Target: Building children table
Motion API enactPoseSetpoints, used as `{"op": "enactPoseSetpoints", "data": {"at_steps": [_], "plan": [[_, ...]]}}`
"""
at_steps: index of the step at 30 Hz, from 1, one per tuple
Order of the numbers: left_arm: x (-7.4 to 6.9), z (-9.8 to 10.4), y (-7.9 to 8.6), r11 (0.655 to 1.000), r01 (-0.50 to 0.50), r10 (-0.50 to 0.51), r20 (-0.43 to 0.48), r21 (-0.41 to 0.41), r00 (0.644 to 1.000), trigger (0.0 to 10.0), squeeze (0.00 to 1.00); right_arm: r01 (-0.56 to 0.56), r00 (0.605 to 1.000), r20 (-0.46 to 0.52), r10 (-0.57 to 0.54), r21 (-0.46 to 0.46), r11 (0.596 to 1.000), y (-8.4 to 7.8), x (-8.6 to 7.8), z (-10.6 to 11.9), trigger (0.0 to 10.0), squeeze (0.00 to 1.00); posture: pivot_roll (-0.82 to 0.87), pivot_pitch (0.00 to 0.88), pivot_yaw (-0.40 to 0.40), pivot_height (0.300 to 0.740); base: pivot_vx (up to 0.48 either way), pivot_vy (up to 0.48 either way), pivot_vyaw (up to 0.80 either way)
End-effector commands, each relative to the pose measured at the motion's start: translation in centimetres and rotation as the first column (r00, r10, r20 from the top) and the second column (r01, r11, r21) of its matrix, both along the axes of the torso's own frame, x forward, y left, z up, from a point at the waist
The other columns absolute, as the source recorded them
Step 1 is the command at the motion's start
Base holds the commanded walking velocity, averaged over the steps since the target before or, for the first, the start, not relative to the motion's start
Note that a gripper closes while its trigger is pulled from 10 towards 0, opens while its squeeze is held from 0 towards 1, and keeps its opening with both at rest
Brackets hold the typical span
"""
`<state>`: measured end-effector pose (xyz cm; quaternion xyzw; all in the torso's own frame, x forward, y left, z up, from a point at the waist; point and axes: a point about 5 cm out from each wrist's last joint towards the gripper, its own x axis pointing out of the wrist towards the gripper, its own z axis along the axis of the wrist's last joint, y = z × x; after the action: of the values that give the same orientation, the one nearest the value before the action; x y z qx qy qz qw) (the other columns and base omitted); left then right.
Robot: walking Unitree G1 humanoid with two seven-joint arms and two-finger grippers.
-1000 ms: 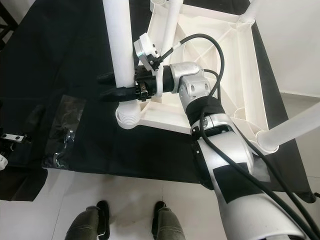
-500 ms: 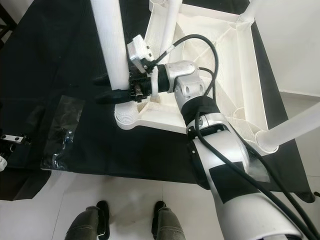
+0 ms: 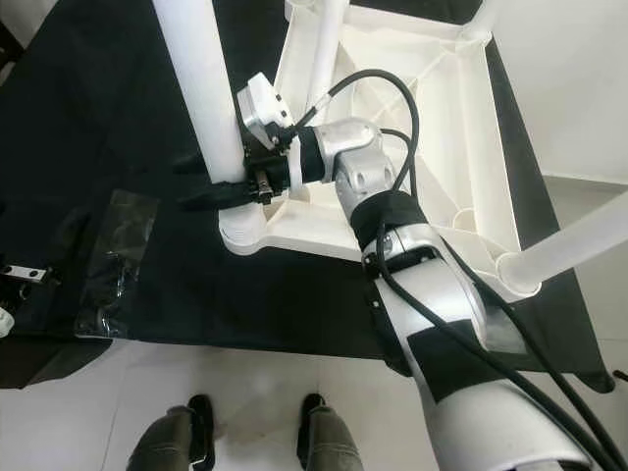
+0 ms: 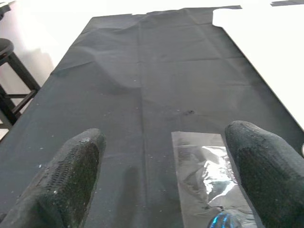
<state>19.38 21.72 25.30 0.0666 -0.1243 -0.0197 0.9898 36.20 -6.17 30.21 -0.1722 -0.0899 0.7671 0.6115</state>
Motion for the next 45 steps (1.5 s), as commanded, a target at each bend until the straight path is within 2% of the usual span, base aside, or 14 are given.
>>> {"op": "enactPoseSetpoints", "data": {"at_steps": [1, 11, 27, 38, 43, 45], "plan": [[-0.3, -0.2, 0.0, 1.000, 0.001, -0.001, -0.015, -0.001, 1.000, 10.0, 0.00, -0.015, 0.997, -0.082, 0.008, -0.084, 0.996, -0.4, -0.1, -3.1, 10.0, 0.00, 0.13, 0.346, -0.096, 0.740, 0.000, 0.000, 0.00], [-0.5, -0.2, 0.1, 1.000, 0.000, 0.000, -0.019, 0.001, 1.000, 10.0, 0.00, -0.010, 0.998, -0.061, 0.002, -0.130, 0.991, -1.4, -0.3, -3.8, 10.0, 0.00, 0.13, 0.340, -0.088, 0.740, 0.000, 0.000, 0.00], [-0.2, -0.3, 0.3, 1.000, -0.001, 0.001, -0.020, -0.005, 1.000, 10.0, 0.00, 0.049, 0.979, -0.197, -0.059, -0.055, 0.997, -3.2, 0.3, -3.1, 10.0, 0.00, 0.13, 0.345, -0.090, 0.740, 0.000, 0.000, 0.00], [-0.2, -0.3, 0.3, 1.000, -0.001, 0.001, -0.020, -0.007, 1.000, 10.0, 0.00, 0.084, 0.973, -0.209, -0.102, -0.092, 0.992, -3.9, 0.6, -3.4, 10.0, 0.00, 0.13, 0.345, -0.090, 0.740, 0.000, 0.000, 0.00], [-0.2, -0.3, 0.4, 1.000, -0.002, 0.002, -0.019, -0.010, 1.000, 10.0, 0.00, 0.082, 0.973, -0.199, -0.116, -0.171, 0.982, -4.4, 0.5, -4.1, 10.0, 0.00, 0.12, 0.349, -0.090, 0.740, 0.000, 0.000, 0.00], [-0.2, -0.3, 0.4, 1.000, -0.002, 0.002, -0.019, -0.010, 1.000, 10.0, 0.00, 0.082, 0.973, -0.199, -0.116, -0.171, 0.982, -4.4, 0.5, -4.1, 10.0, 0.00, 0.12, 0.349, -0.090, 0.740, 0.000, 0.000, 0.00]]}}
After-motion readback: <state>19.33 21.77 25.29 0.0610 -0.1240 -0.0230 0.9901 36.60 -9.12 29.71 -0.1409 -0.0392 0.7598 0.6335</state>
